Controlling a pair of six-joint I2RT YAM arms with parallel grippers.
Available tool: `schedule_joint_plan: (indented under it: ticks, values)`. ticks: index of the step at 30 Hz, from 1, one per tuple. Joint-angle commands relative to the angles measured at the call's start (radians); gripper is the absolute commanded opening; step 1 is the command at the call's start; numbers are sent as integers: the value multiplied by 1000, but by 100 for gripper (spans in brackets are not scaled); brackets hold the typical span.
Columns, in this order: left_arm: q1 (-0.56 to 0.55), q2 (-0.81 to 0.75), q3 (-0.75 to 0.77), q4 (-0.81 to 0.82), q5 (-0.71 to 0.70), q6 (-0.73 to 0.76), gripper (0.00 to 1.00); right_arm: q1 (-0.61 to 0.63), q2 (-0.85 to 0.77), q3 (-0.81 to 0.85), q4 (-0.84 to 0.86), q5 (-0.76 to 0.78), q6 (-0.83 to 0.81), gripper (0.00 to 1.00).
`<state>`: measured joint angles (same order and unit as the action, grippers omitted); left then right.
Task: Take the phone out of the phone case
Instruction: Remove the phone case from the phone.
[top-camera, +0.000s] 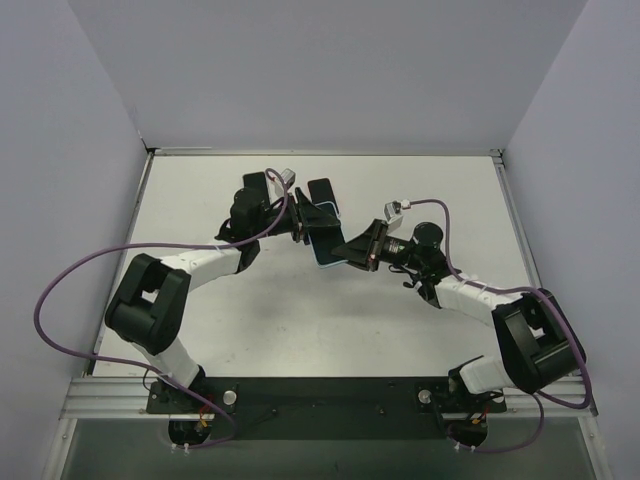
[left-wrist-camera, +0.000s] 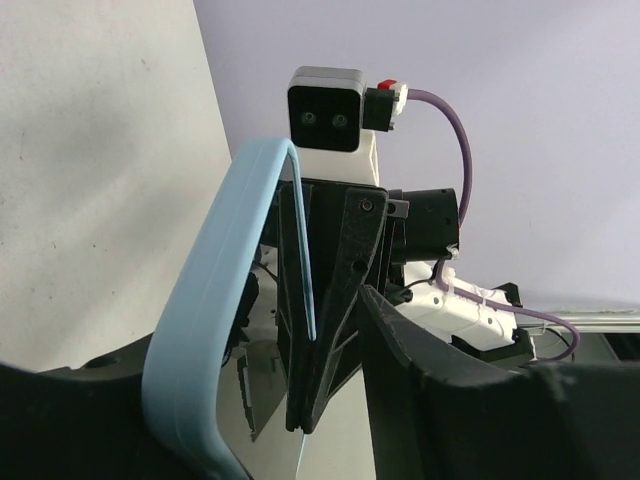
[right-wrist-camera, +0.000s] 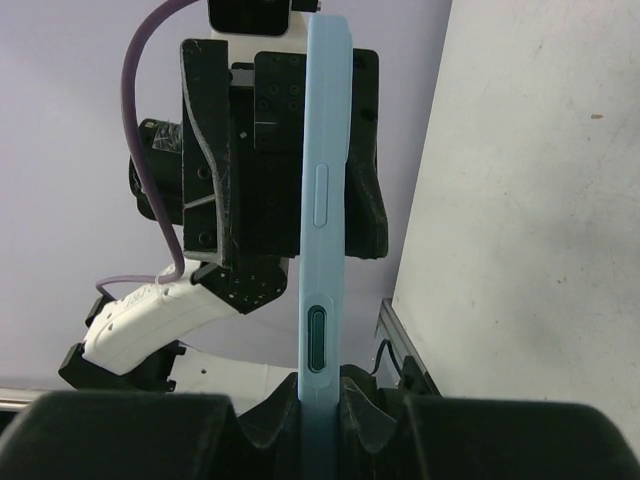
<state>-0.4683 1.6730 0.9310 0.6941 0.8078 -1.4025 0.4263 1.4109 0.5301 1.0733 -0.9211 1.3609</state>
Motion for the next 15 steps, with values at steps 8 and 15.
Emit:
schedule_joint_plan:
  ticks: [8, 15]
  values:
    - [19, -61, 12, 85, -38, -35, 28, -3, -41, -13, 54, -7, -39, 0]
    - [33, -58, -15, 153, -36, -84, 49, -3, -12, -18, 100, -16, -16, 0]
